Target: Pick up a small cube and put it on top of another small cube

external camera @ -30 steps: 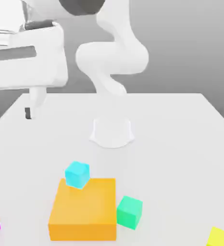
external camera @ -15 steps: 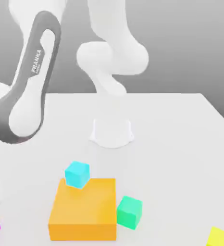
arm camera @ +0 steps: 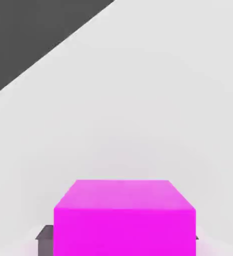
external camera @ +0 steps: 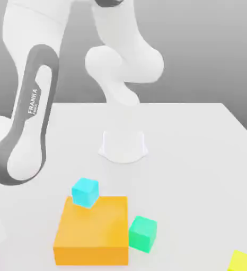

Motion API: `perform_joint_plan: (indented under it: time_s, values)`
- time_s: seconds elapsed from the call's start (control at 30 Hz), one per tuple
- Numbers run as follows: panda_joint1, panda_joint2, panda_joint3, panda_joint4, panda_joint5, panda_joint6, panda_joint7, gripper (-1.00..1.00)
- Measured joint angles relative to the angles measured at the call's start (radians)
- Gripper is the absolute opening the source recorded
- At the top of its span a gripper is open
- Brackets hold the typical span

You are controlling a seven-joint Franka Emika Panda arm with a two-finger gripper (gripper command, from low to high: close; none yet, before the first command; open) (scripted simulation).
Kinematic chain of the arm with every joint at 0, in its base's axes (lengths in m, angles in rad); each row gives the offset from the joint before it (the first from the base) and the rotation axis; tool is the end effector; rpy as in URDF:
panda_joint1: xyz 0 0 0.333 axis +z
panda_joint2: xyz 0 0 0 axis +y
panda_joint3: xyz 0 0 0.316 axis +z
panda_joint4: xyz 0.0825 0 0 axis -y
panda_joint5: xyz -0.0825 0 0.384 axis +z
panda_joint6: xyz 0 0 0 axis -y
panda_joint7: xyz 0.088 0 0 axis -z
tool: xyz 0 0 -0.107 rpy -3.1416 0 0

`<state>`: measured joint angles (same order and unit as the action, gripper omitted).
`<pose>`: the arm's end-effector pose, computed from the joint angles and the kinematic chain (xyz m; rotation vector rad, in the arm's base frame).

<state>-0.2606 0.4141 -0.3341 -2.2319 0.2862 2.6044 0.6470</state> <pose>0.4449 -0.3133 0.1927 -2.3286 2.0909 0.0078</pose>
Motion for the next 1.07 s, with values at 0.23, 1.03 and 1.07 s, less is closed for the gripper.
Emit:
perform_joint_plan:
  time_s: [0.23, 1.03, 1.07]
  values:
    - [0.088, -0.24, 0.009, -0.182, -0.021, -0.06, 0.164, -1.0]
    - [0.087, -0.621, 0.213, -0.655, -0.341, 0.078, 0.746, 1.0]
    - [0.087, -0.621, 0.213, -0.655, -0.341, 0.078, 0.746, 1.0]
